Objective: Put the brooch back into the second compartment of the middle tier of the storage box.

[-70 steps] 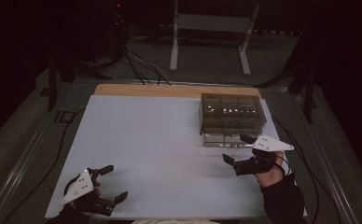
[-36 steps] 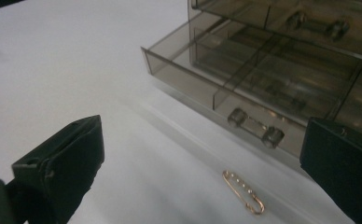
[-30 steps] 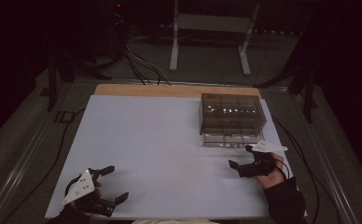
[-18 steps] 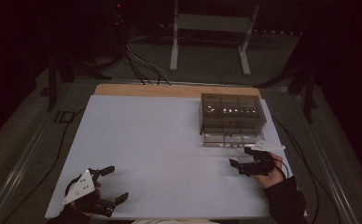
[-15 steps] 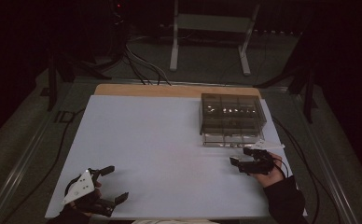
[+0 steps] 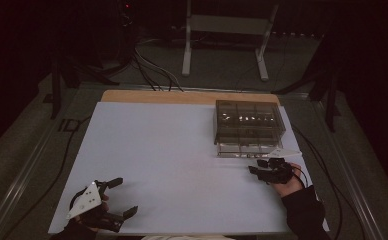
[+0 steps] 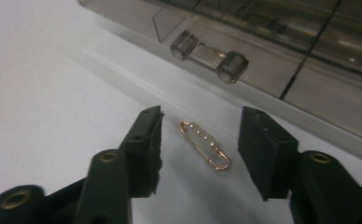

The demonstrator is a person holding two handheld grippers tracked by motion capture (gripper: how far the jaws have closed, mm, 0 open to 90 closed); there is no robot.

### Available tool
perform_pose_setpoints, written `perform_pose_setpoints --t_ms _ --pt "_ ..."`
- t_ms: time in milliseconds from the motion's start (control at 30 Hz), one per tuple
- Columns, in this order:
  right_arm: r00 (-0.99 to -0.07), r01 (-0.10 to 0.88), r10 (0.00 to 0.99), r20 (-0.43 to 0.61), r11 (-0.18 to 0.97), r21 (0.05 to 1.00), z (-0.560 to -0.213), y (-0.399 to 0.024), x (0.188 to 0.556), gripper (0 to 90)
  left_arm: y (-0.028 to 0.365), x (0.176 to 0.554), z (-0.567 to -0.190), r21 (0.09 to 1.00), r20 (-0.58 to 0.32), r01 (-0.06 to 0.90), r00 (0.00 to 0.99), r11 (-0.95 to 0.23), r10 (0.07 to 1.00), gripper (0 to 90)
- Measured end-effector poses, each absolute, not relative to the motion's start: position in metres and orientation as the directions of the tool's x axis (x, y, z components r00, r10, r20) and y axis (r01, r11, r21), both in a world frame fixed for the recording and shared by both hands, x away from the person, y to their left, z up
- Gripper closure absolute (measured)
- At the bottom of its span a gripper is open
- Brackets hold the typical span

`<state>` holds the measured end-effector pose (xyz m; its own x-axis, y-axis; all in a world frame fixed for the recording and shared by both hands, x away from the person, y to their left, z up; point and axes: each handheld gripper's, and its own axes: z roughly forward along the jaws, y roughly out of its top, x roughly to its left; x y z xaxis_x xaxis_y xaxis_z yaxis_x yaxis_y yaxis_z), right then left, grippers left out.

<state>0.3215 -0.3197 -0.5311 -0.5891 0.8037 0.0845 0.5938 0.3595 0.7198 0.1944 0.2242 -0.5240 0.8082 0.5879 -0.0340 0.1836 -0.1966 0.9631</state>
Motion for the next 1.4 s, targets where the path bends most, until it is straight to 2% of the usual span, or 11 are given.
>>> perform_pose_setpoints --t_ms 733,1033,1400 --pt "-0.616 0.574 0.787 -0.011 0.459 0.678 -0.533 -0.314 0.326 84.2 0.225 0.195 -0.525 0.963 -0.038 0.188 0.806 -0.195 0.590 0.5" --pt "-0.627 0.554 0.777 -0.054 0.493 0.671 -0.532 -0.309 0.322 85.8 0.224 0.195 -0.525 0.962 -0.036 0.188 0.807 -0.198 0.590 0.5" --pt "-0.625 0.562 0.780 -0.033 0.479 0.674 -0.529 -0.310 0.320 86.1 0.225 0.195 -0.524 0.963 -0.037 0.187 0.806 -0.194 0.591 0.5"
